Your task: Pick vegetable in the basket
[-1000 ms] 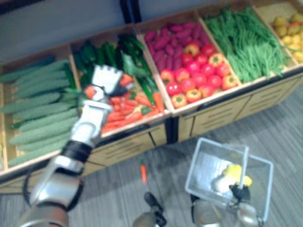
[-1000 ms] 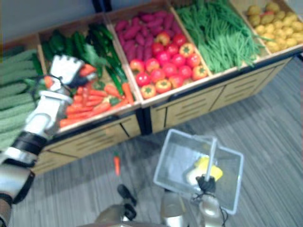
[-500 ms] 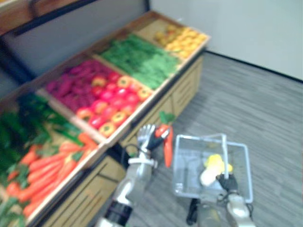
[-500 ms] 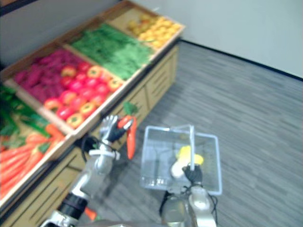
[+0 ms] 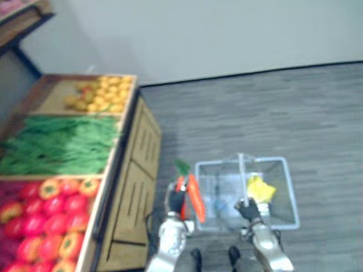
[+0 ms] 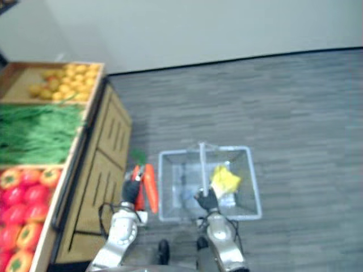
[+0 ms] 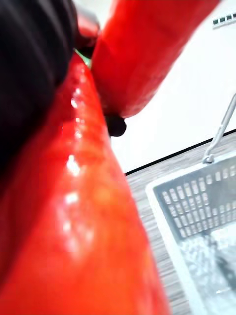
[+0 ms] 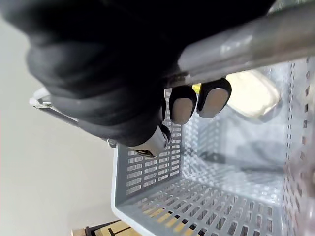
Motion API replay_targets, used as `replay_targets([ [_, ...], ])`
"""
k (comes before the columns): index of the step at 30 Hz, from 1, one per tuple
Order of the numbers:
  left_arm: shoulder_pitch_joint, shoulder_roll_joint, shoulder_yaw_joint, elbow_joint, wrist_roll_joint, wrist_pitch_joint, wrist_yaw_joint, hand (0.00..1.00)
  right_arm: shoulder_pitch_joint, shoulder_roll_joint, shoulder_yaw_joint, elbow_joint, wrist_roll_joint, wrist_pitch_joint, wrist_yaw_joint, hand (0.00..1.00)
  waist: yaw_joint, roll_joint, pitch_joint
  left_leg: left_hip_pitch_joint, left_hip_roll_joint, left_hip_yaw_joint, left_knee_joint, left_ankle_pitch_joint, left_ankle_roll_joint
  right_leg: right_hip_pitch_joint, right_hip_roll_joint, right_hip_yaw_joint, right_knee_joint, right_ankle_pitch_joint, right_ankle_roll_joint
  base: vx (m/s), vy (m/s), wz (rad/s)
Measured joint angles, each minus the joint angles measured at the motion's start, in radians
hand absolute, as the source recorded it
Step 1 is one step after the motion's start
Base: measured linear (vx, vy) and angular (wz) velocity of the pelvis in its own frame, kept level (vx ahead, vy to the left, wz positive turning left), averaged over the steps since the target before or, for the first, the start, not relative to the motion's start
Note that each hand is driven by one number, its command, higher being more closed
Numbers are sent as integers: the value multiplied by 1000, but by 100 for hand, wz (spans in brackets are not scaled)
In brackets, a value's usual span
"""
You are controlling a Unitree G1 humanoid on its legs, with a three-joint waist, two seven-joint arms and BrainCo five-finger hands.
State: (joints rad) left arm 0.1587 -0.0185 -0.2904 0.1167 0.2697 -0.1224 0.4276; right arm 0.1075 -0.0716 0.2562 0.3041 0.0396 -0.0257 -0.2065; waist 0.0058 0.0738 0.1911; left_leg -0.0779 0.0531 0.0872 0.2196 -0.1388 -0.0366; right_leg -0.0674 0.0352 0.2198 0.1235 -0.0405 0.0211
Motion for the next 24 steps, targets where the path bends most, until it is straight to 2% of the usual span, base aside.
replay_targets([
  [2,0,0,-7,-25,-39,0,-2,100,-2,2,20,2,0,0,9,100,8,-20,-3,39,-13,48,-39,-1,7,0,-15,28,8,-13,18,204,186,-70],
  [4,-1,1,-32,-66,-72,-2,-12,100,-3,3,51,24,-3,0,29,100,14,-40,-1,101,-32,98,-93,-5,17,-27,-25,25,103,-63,41,142,99,-61],
  [5,-8,3,-55,-74,-72,-3,-18,100,-2,3,65,35,-3,1,43,100,18,-44,1,135,-38,118,-116,-7,20,-64,-27,-12,200,-83,63,132,62,-45],
  [7,-15,8,-90,-74,-72,-4,-22,100,4,12,69,48,-3,4,55,100,7,-50,3,164,-45,122,-119,-6,21,-114,-38,-76,335,-91,76,135,49,-16],
  [9,-15,22,-119,-74,-72,-5,-22,100,15,13,79,53,-3,5,61,100,-7,-67,-4,174,-57,120,-118,-5,21,-140,-67,-147,390,-107,50,84,22,7],
  [10,-15,23,-127,-73,-72,-5,-22,100,19,12,85,53,-3,5,63,100,-6,-81,-10,170,-68,119,-120,-5,21,-139,-82,-170,380,-125,23,69,11,-8],
  [13,-18,21,-124,-55,-112,-4,-21,100,17,11,95,47,-1,5,63,100,-2,-83,-16,141,-65,117,-126,-3,20,-73,-85,-201,201,-131,18,70,6,-8],
  [16,-15,19,-116,2,-152,-4,-22,100,39,12,105,48,0,5,62,100,-1,-79,-21,134,-46,89,-127,8,31,-4,-66,-226,53,-66,12,20,-16,9],
  [20,-18,15,-96,84,-214,0,-18,100,49,12,104,48,1,5,62,100,1,-78,-23,132,-36,84,-157,9,33,29,-51,-236,-53,-1,12,0,11,1],
  [24,-18,15,-94,145,-226,2,-9,100,73,15,103,46,18,5,64,100,2,-77,-24,132,-39,66,-166,12,37,73,-52,-247,-143,47,14,-28,29,10],
])
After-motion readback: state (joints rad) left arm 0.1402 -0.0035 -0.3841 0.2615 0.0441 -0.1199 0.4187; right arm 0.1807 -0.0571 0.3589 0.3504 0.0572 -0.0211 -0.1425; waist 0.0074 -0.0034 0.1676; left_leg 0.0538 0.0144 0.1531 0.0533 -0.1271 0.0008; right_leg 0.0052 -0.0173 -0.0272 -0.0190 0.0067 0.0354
